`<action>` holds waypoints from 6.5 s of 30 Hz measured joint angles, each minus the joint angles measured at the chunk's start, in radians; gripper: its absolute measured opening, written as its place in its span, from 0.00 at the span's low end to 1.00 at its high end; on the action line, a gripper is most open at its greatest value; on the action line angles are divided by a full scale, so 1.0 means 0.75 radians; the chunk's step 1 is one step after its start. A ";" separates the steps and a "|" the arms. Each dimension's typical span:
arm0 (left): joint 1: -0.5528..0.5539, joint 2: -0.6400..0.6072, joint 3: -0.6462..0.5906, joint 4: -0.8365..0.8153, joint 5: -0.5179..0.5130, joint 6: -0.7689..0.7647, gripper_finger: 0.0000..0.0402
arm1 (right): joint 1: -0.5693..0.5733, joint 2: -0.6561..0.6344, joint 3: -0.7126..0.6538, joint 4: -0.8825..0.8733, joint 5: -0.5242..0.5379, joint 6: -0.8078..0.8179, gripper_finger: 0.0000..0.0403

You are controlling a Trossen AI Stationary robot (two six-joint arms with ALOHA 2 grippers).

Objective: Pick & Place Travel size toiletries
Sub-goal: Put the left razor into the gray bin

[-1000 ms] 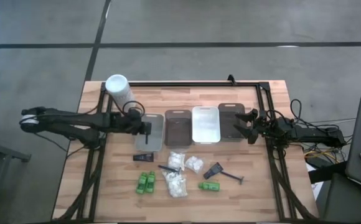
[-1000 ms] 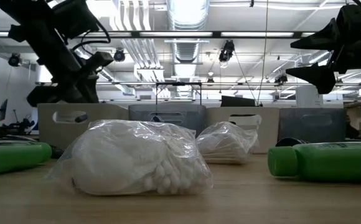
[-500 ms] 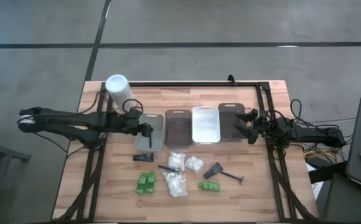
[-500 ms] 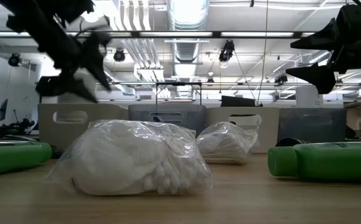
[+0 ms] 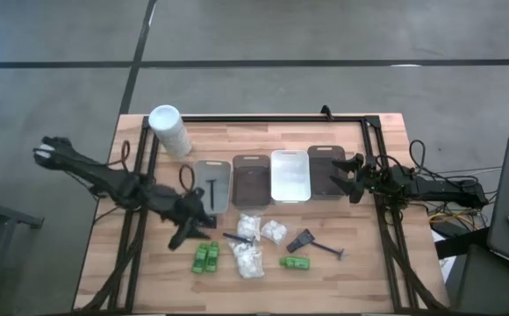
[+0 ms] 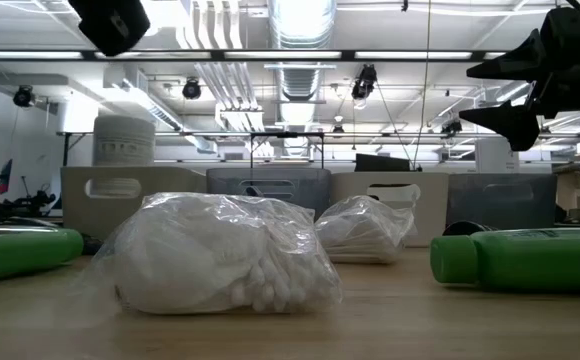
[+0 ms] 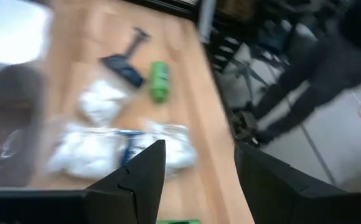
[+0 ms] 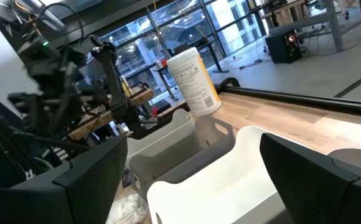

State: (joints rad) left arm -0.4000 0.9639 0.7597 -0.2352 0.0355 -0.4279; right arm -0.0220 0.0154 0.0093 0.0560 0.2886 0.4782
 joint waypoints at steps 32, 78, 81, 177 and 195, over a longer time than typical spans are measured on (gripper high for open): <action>-0.208 0.750 0.241 -0.118 -0.481 0.543 0.49 | 0.000 0.001 0.000 0.000 0.000 0.000 0.90; -0.037 1.005 0.247 -0.109 -0.429 0.565 0.17 | 0.000 0.000 0.000 0.000 0.000 0.000 0.90; -0.037 1.005 0.247 -0.108 -0.429 0.565 0.12 | 0.000 0.000 0.000 0.000 0.000 0.000 0.90; -0.369 1.118 0.323 0.006 -0.450 -0.437 0.47 | 0.000 0.001 0.000 0.000 0.000 0.000 0.90; -0.368 1.087 0.321 0.043 -0.467 -0.304 0.06 | 0.000 0.001 0.000 0.000 0.000 0.000 0.90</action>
State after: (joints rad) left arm -0.6761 1.7793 1.0007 -0.2027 -0.3149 -0.6559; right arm -0.0223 0.0158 0.0095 0.0563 0.2886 0.4782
